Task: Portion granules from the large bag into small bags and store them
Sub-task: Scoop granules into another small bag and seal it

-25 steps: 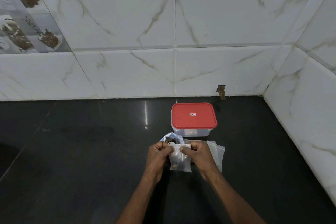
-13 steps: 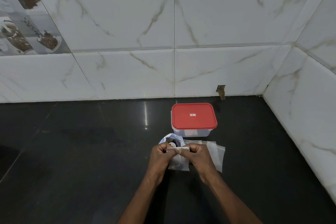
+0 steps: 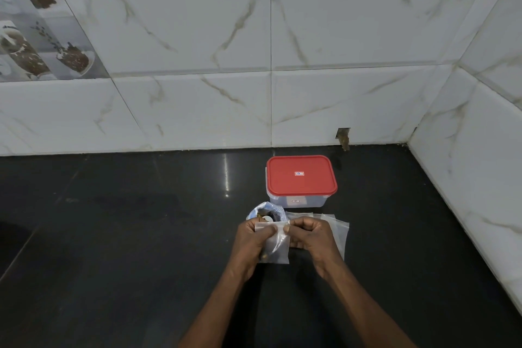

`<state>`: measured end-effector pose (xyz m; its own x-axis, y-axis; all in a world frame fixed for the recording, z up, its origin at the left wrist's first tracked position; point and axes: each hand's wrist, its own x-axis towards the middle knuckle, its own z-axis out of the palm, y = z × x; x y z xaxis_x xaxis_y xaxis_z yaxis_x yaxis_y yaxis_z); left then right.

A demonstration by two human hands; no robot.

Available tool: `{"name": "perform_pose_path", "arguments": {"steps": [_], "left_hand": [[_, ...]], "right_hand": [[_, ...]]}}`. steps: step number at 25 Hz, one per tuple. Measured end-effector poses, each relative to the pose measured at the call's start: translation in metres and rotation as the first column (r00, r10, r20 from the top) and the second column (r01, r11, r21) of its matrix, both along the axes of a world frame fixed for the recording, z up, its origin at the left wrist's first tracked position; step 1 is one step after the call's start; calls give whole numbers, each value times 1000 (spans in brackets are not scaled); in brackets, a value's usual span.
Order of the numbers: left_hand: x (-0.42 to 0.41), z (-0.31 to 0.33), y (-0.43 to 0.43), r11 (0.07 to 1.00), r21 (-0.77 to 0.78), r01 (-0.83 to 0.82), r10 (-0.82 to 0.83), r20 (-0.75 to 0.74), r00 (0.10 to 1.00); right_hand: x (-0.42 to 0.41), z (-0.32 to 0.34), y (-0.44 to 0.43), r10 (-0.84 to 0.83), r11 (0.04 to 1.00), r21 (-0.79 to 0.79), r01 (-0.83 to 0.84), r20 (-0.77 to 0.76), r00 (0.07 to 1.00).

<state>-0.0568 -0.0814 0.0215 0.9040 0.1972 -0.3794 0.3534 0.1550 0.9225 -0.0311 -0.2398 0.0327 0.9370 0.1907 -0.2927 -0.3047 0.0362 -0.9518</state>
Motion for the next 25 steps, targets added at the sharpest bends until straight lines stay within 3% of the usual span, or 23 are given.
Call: {"name": "perform_pose_path", "arguments": {"steps": [7,14,18,20,22,25], "left_hand": [[-6,-3,-13,997,-44,68,-69,-23,997],[-7,-7,-22,997,74,6,-7,15,1000],[-11,-8,-22,998,-45,35,-32,65,997],[-10,-5,-25,999,-33,16,-14,66,998],[-3,-3,-31,1000,-9,-20,20,51,999],[9,-2,-42,999,-5,-52,52,46,998]], "right_hand": [[-5,-7,-3,14,993,-119,-9,43,999],[-13,-13,-2,1,982,-186,20,116,993],[-3,-9,-17,-109,986,-114,118,80,991],[2,-11,-26,-162,986,-40,163,36,986],[3,-15,-33,-96,995,-12,97,48,994],[-7,-27,-39,-29,984,-175,45,93,995]]}}
